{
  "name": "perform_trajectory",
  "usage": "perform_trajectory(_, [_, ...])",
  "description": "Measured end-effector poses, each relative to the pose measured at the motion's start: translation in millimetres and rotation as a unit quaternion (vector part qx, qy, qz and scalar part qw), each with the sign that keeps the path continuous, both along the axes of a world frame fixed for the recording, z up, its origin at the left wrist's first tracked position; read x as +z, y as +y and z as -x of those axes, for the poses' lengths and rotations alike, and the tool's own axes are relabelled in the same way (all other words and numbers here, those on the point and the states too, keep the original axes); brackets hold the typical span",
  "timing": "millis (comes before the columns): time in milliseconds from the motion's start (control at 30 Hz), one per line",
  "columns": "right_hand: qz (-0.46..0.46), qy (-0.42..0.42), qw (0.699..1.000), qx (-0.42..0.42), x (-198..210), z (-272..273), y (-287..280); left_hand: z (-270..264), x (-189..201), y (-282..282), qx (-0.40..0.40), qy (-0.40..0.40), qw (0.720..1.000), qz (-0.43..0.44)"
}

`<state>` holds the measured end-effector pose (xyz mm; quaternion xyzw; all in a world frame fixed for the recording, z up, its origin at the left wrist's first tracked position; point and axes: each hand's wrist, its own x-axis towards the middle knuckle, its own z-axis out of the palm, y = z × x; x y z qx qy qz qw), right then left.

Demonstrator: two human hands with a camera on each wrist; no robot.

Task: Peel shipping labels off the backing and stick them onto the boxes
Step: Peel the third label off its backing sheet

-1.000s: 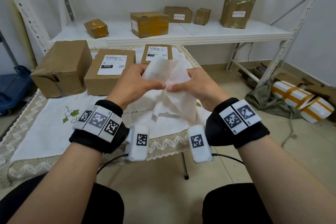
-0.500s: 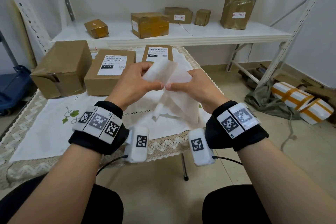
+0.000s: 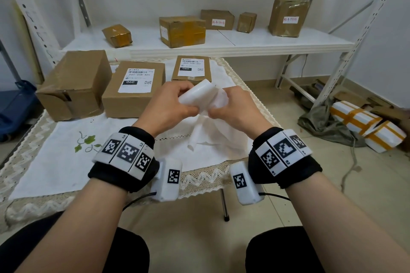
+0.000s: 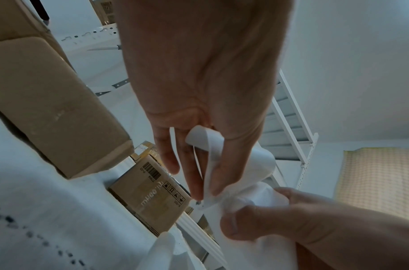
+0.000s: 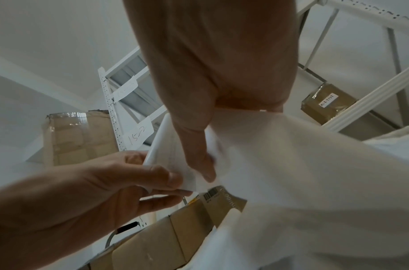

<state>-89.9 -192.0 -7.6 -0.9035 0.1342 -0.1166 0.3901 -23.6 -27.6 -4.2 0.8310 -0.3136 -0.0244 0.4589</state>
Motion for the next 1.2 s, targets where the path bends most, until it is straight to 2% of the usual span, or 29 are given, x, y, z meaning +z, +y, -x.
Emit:
perform_trajectory(233, [-0.074, -0.027, 0.997, -0.004, 2.6, 5.1, -4.7, 2.4, -0.2, -1.8, -0.013, -0.009, 1.000, 0.013])
perform_trajectory(633, [-0.045, -0.032, 0.998, -0.020, 1.9, 2.4, -3.4, 10.8, 4.8, 1.1, -0.059, 0.011, 0.998, -0.011])
perform_trajectory(867, [0.010, -0.019, 1.000, -0.015, 1.7, 1.8, 0.2, 13.1, 5.3, -1.3, -0.050, 0.028, 0.998, 0.040])
perform_trajectory(1133, [-0.090, -0.064, 0.994, 0.024, 1.6, 4.0, -0.9, 6.2, 1.8, -3.5, 0.016, -0.011, 0.997, 0.073])
perform_trajectory(1200, [-0.120, -0.089, 0.988, 0.026, 2.6, 3.5, 0.1, 4.7, 2.1, -2.8, 0.012, -0.006, 0.996, 0.090])
